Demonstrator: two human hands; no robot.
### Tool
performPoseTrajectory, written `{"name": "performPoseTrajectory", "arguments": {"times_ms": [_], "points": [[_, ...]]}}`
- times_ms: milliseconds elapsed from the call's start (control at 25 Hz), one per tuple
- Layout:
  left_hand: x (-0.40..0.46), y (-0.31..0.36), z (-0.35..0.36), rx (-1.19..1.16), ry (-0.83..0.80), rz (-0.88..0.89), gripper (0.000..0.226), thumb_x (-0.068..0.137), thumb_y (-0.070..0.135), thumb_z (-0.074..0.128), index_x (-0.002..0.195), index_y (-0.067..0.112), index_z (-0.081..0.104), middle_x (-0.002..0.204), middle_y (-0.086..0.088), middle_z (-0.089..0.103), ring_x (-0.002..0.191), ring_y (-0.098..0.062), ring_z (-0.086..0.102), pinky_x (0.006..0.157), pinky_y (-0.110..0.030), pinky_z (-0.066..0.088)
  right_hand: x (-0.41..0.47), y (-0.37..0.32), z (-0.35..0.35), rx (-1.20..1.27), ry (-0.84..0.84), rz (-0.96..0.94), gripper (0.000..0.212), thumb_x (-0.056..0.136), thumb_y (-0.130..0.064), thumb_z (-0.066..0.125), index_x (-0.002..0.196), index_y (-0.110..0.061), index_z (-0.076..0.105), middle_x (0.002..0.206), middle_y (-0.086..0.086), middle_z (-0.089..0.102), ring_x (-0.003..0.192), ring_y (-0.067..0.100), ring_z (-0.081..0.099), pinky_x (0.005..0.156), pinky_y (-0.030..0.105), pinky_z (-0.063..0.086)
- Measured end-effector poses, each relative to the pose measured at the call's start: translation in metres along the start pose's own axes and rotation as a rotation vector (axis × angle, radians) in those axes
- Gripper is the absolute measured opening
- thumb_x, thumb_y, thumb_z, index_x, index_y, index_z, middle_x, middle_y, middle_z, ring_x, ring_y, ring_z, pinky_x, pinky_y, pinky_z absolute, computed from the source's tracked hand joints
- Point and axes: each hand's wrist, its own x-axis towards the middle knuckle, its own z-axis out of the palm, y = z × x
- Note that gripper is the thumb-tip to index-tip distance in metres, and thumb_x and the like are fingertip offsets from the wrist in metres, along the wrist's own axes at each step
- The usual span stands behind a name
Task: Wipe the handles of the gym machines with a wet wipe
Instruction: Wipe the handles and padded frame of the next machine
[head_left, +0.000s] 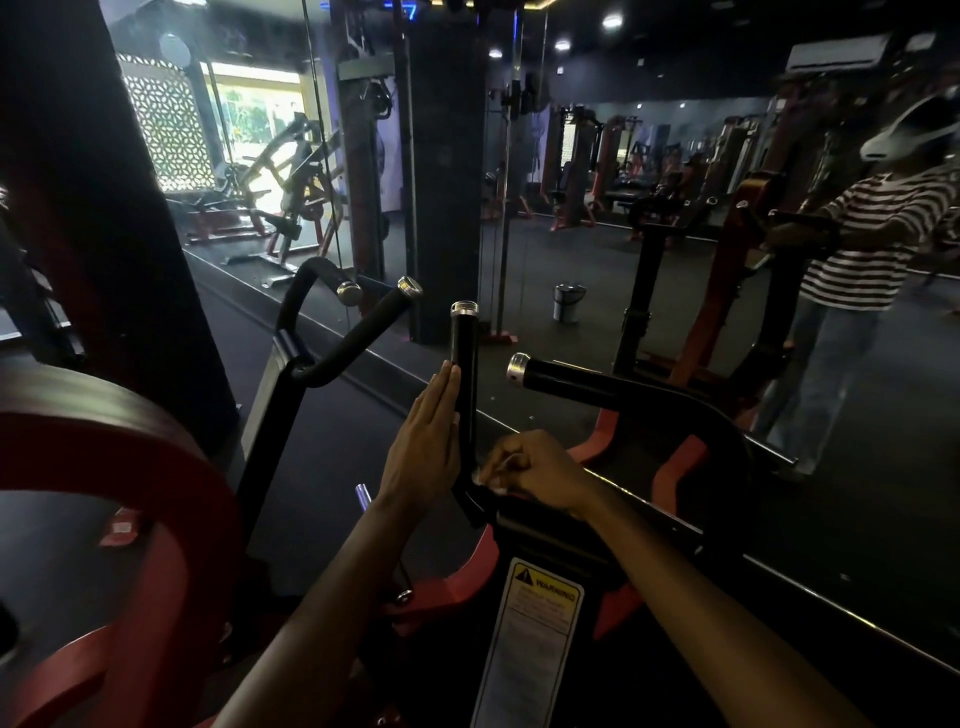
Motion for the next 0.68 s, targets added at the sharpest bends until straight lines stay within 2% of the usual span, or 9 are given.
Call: {"name": "performPoseTrajectory", "arguments": {"times_ms": [80,160,240,320,400,480,600,680], "points": [[-0.007,0.004,-0.002,-0.016,-0.016,-0.019,0.060,0.095,0.032,0.027,0.152,0.014,0.016,0.160,-0.003,0.013,0.146,-0.013,0.012,0.113,-0.026,0.023,0.000,-0.004,-0.006,-0.095,-0.072,0.032,0.024,0.081,0.006,0.064,0.079,-0.017,0.066,0.091,0.000,0.071,0.091,0.012,0.068,0.080,0.026,0.056],[-0.014,0.008,-0.007,-0.019,-0.036,-0.028,0.059,0.095,0.026,0.031,0.151,0.013,0.018,0.159,-0.004,0.016,0.146,-0.014,0.017,0.114,-0.030,0.028,-0.001,-0.011,-0.005,-0.187,-0.091,0.039,0.023,0.081,0.006,0.063,0.079,-0.018,0.065,0.089,-0.003,0.070,0.087,0.009,0.067,0.077,0.023,0.055],[-0.024,0.010,-0.014,-0.023,-0.056,-0.035,0.060,0.094,0.028,0.033,0.151,0.012,0.021,0.158,-0.006,0.020,0.144,-0.016,0.022,0.113,-0.033,0.033,-0.006,-0.019,0.000,-0.136,-0.001,0.028,0.016,0.085,0.004,0.060,0.082,-0.012,0.063,0.085,-0.007,0.065,0.079,0.003,0.063,0.065,0.011,0.050],[-0.040,0.016,-0.023,0.000,-0.048,-0.066,0.062,0.093,0.034,0.034,0.149,0.010,0.025,0.156,-0.009,0.026,0.143,-0.018,0.026,0.113,-0.035,0.033,-0.011,-0.026,0.006,-0.030,0.135,-0.013,0.007,0.087,0.003,0.059,0.088,-0.003,0.062,0.081,-0.010,0.061,0.072,0.002,0.059,0.055,0.005,0.045],[-0.058,0.024,-0.036,0.034,-0.006,-0.111,0.060,0.093,0.027,0.039,0.148,0.008,0.027,0.153,-0.011,0.030,0.142,-0.020,0.028,0.113,-0.039,0.034,-0.013,-0.036,0.011,0.013,0.206,-0.071,0.007,0.086,0.004,0.060,0.092,0.001,0.062,0.081,-0.011,0.063,0.069,-0.003,0.061,0.055,0.007,0.045],[-0.078,0.032,-0.055,0.092,0.038,-0.169,0.060,0.091,0.019,0.041,0.148,0.007,0.027,0.153,-0.012,0.031,0.142,-0.022,0.029,0.114,-0.035,0.030,-0.015,-0.048,0.019,0.030,0.224,-0.158,0.009,0.084,0.002,0.064,0.091,-0.003,0.064,0.082,-0.010,0.064,0.068,-0.008,0.062,0.058,0.009,0.046],[-0.113,0.046,-0.090,0.206,0.099,-0.250,0.059,0.092,0.022,0.043,0.148,0.008,0.028,0.153,-0.010,0.030,0.141,-0.021,0.031,0.112,-0.024,0.024,-0.025,-0.065,0.039,0.059,0.149,-0.198,0.011,0.084,-0.002,0.067,0.090,-0.010,0.063,0.080,-0.010,0.063,0.068,0.003,0.063,0.053,0.008,0.045],[-0.139,0.060,-0.115,0.252,0.131,-0.314,0.057,0.097,0.025,0.046,0.149,0.014,0.028,0.153,-0.004,0.030,0.139,-0.016,0.031,0.113,-0.027,0.028,-0.031,-0.072,0.058,0.078,0.078,-0.216,0.007,0.085,-0.011,0.068,0.091,-0.010,0.063,0.078,-0.003,0.065,0.066,0.012,0.064,0.051,0.009,0.047]]}}
